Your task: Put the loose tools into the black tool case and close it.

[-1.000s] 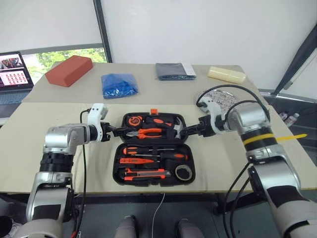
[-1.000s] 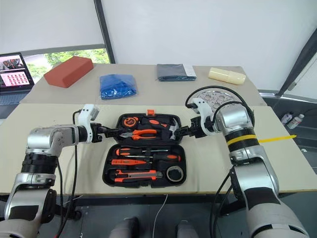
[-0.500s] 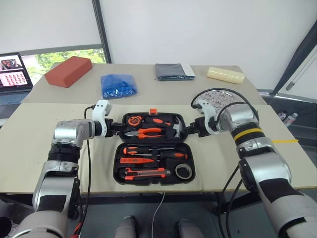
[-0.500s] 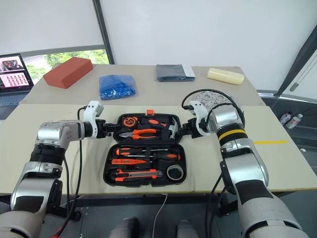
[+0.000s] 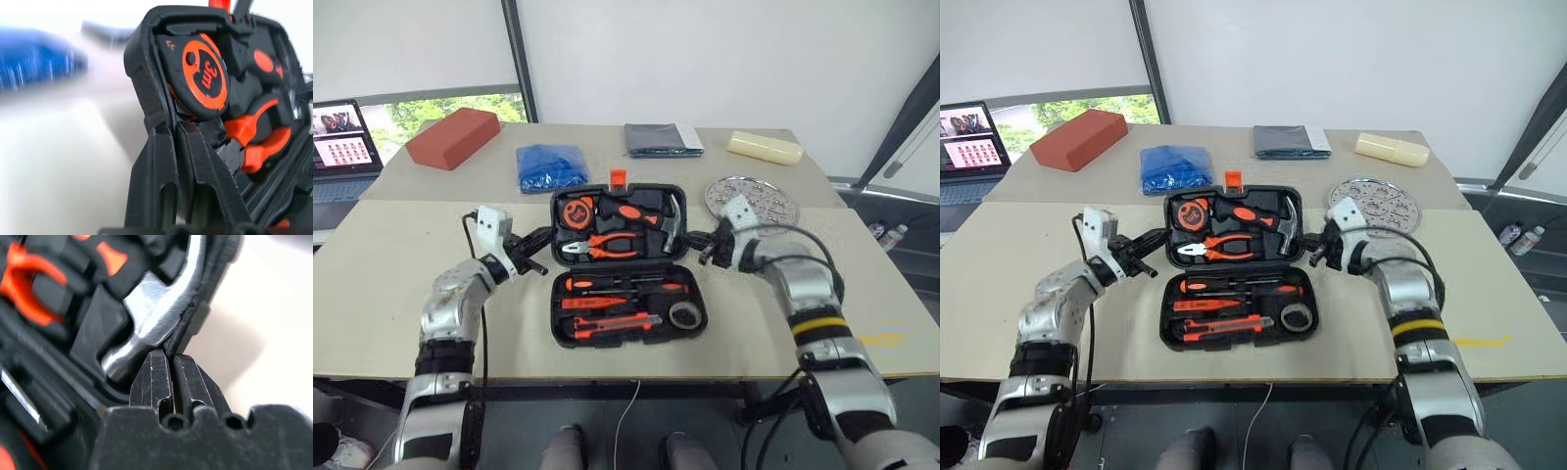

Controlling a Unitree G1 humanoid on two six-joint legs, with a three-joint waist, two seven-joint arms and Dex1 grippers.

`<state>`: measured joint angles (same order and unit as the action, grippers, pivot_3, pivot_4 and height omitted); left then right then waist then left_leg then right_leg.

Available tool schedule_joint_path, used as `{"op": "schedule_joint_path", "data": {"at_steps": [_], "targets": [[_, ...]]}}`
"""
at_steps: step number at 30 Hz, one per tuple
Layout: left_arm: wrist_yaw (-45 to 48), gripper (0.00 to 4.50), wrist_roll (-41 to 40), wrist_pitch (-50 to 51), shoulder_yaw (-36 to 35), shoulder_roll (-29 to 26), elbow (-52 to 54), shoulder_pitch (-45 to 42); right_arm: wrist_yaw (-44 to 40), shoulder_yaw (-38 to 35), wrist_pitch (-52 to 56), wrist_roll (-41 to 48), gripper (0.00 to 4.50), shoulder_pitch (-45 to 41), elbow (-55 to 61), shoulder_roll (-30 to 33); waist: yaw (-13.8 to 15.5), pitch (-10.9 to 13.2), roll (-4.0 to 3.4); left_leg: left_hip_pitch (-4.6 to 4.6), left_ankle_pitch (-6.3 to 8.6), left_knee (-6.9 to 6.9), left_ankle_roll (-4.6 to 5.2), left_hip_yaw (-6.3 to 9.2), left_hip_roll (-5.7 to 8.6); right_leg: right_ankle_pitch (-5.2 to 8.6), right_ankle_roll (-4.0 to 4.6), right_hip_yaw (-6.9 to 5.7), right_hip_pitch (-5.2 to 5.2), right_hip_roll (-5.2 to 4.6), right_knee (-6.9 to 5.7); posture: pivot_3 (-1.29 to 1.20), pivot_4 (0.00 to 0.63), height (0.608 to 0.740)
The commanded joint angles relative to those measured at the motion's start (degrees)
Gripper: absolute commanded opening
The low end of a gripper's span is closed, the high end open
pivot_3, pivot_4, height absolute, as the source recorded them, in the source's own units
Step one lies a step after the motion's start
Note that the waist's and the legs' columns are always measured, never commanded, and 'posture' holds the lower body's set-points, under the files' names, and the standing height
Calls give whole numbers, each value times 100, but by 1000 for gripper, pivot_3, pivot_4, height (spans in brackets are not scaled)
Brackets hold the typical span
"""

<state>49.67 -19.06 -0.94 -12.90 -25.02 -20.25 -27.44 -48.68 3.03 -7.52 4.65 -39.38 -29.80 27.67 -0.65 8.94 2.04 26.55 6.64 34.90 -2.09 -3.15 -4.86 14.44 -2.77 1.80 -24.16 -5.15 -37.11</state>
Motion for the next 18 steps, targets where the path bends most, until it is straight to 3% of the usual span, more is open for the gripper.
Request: {"op": "schedule_joint_path", "data": {"at_steps": [1, 5, 8, 9, 11, 14, 16, 18], "targets": [[197, 10, 135, -1317, -190, -135, 288, 666, 235, 45, -2136, -591, 21, 343, -151, 412, -9, -1, -1, -1, 0, -1, 0, -2, 0, 0, 0, 0, 1, -1, 4, 0, 150, 740], [707, 10, 285, -2357, 48, -269, 282, 1537, 1025, 372, -3731, -1499, 21, 534, -953, 618, -35, -4, -7, -39, 2, -7, 1, -13, 0, 0, 0, 12, 25, -2, 5, 0, 150, 740], [529, 10, 213, -2643, -74, -197, 71, 1950, 1563, 509, -4102, -1903, 21, 690, -1479, 740, -48, -5, -7, -98, 4, -10, -2, -17, -2, 5, 5, 15, 79, -3, 12, 0, 150, 740], [526, 754, 227, -2763, -86, -249, 15, 2034, 1644, 510, -4212, -1900, 377, 722, -1576, 766, -57, -6, -7, -135, 17, -12, -22, -19, -3, 21, 3, 14, 114, -7, 21, 0, 150, 740], [453, 1381, 163, -2841, -177, -322, -24, 2117, 1729, 498, -4326, -1892, 995, 775, -1686, 868, -48, -4, -4, -144, 30, -14, -42, -20, -3, 54, 20, 15, 125, -10, 26, 0, 150, 740], [382, 2678, 76, -2710, -256, -482, -40, 2133, 1676, 445, -4496, -1716, 2127, 857, -1643, 1047, -12, -2, -1, -130, 27, -6, -37, -20, 2, 35, 50, 15, 121, -16, 26, 0, 150, 740], [513, 3402, -111, -2493, -310, -614, -13, 2163, 1472, 361, -4534, -1445, 2470, 982, -1525, 1209, -21, -2, -2, -126, 24, -6, -33, -20, 1, 31, 48, 20, 117, -13, 23, 0, 150, 740], [605, 3402, -245, -2312, -337, -732, 14, 2149, 948, 256, -4279, -822, 2470, 1218, -1203, 1338, -21, -2, -2, -127, 23, -7, -32, -19, 1, 31, 47, 20, 118, -12, 21, 0, 150, 740]]}}
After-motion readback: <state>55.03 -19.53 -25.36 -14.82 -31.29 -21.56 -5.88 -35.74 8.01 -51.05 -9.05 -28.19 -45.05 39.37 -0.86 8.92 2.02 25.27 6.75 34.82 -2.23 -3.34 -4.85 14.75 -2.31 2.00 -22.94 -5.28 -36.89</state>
